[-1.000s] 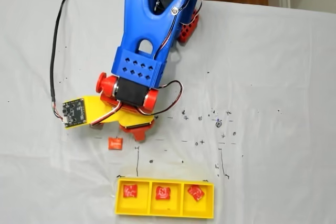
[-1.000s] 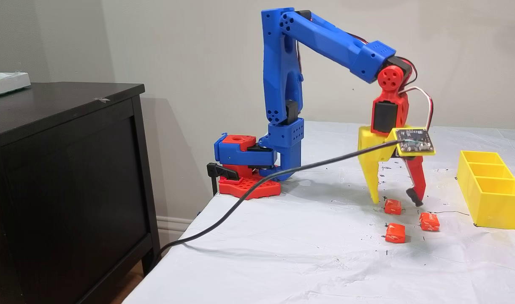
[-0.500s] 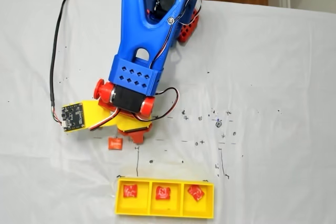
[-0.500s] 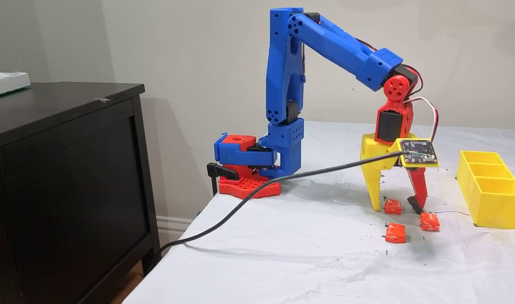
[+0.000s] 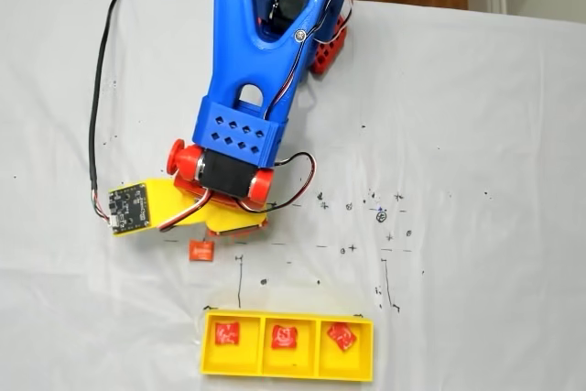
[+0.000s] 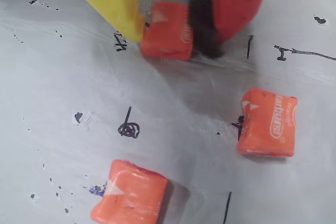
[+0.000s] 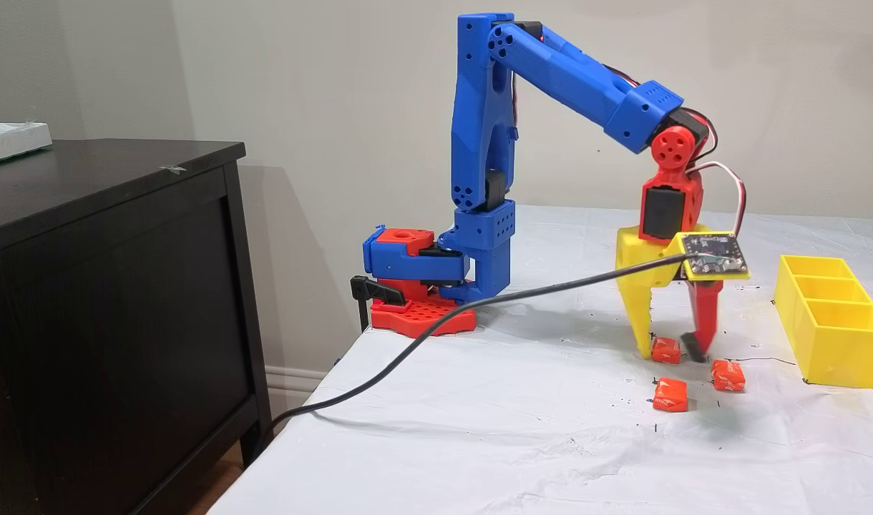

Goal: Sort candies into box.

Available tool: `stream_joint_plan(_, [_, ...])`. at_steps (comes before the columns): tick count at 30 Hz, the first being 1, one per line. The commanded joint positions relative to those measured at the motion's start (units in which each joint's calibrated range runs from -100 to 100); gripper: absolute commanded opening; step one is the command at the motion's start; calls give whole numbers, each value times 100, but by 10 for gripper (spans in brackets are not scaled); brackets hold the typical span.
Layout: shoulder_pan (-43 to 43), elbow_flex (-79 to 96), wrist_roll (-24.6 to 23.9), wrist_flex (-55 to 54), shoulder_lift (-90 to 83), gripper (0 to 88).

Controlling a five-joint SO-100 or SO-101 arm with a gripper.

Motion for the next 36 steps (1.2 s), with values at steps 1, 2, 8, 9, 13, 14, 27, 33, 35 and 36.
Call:
stream_joint_plan(1, [32,-64,68,44,-204,16])
stream_joint_plan(2, [32,-64,73,44,-229,10])
stream_joint_plan(8, [5,-73,54,150,-594,2])
stream_joint_plan(9, [-13,-91,39,199,-704,2])
stream_joint_plan(13, [-131,-137,-68,306,-1281,2])
stream_joint_plan(14, [-176,-155,-98,322,-1425,2])
stream_joint_plan(27, [-892,-1775,-899,412,-1917,2])
stream_joint_plan(33, [-1317,-2604,-1182,420,-1476,2])
stream_joint_plan(35, [-1435,-2731,-1260,322,-1340,2])
stream_joint_plan(36, [-1499,-2768,-1294,289,-1289,2])
